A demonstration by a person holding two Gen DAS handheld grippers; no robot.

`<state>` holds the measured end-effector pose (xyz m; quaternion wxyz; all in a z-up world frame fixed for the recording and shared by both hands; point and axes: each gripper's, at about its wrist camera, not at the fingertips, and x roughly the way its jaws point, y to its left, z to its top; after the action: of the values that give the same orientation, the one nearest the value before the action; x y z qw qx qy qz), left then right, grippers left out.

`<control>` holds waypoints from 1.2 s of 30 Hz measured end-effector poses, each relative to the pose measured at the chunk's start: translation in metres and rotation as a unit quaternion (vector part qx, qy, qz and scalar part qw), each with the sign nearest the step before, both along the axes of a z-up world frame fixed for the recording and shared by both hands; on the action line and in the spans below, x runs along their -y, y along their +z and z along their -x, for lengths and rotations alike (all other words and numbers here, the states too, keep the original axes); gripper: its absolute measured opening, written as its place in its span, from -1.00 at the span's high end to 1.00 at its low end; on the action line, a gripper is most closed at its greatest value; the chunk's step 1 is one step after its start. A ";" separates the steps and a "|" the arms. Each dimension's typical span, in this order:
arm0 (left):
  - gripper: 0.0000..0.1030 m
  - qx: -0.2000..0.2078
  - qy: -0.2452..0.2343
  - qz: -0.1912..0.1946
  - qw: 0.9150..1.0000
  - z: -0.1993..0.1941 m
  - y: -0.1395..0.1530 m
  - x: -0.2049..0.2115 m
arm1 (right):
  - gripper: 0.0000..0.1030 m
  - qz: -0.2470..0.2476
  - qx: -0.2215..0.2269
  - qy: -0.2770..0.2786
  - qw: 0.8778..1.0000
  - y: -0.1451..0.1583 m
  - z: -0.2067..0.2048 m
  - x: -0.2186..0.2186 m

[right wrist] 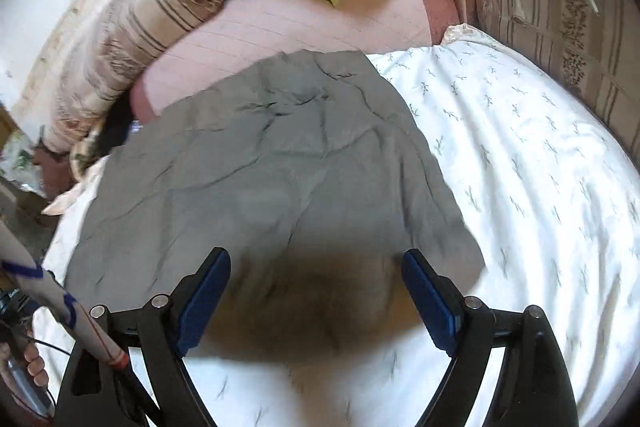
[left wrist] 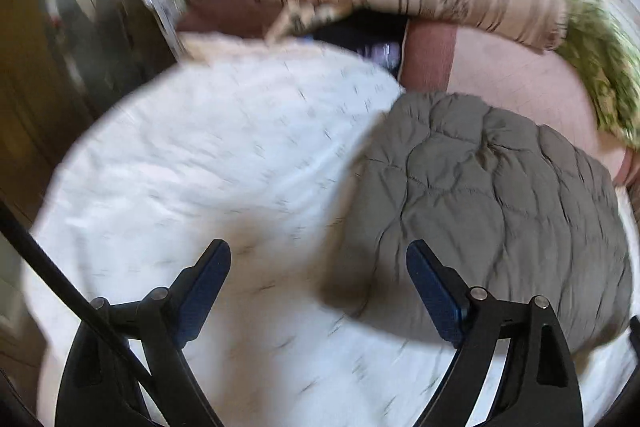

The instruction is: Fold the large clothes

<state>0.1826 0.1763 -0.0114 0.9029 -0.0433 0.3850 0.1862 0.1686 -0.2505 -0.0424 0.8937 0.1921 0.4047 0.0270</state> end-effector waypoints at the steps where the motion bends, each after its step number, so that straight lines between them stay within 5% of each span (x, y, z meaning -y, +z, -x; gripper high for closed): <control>1: -0.74 0.018 -0.003 -0.027 0.999 0.027 0.010 0.009 | -0.76 -0.007 0.002 0.003 1.000 0.000 0.016 0.001; 5: -0.74 0.095 0.011 -0.082 0.992 0.114 0.047 0.025 | -0.76 -0.015 0.016 0.007 1.000 -0.004 0.084 0.001; 10: -0.99 0.225 0.084 -0.104 0.965 0.218 0.084 0.041 | -0.76 -0.004 0.025 -0.005 1.000 -0.009 0.151 -0.009; 13: -1.00 0.271 0.100 -0.105 0.952 0.250 0.095 0.055 | -0.76 -0.009 0.033 -0.003 0.999 -0.006 0.174 -0.025; 18: -1.00 0.299 0.084 -0.165 0.936 0.273 0.107 0.083 | -0.76 0.028 0.073 0.031 0.996 0.020 0.195 -0.059; 20: -1.00 0.301 0.062 -0.154 0.939 0.279 0.107 0.088 | -0.78 0.053 0.104 0.037 0.992 0.035 0.206 -0.071; 23: -1.00 0.285 0.023 -0.084 0.955 0.277 0.094 0.088 | -0.82 0.065 0.120 0.045 0.990 0.044 0.213 -0.083; 27: -1.00 0.187 -0.032 0.018 0.982 0.251 0.054 0.090 | -0.82 0.070 0.097 0.048 0.992 0.034 0.213 -0.092; 30: -1.00 0.126 -0.055 0.031 0.990 0.236 0.032 0.101 | -0.82 0.075 0.067 0.044 0.994 0.022 0.213 -0.091; 36: -0.99 0.103 -0.055 -0.004 0.993 0.228 0.021 0.114 | -0.82 0.094 0.041 0.018 0.995 0.012 0.214 -0.083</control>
<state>-0.0456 0.0622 0.0098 0.9469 -0.0376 0.2907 0.1319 -0.0450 -0.1671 -0.0305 0.9231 0.0983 0.3715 0.0132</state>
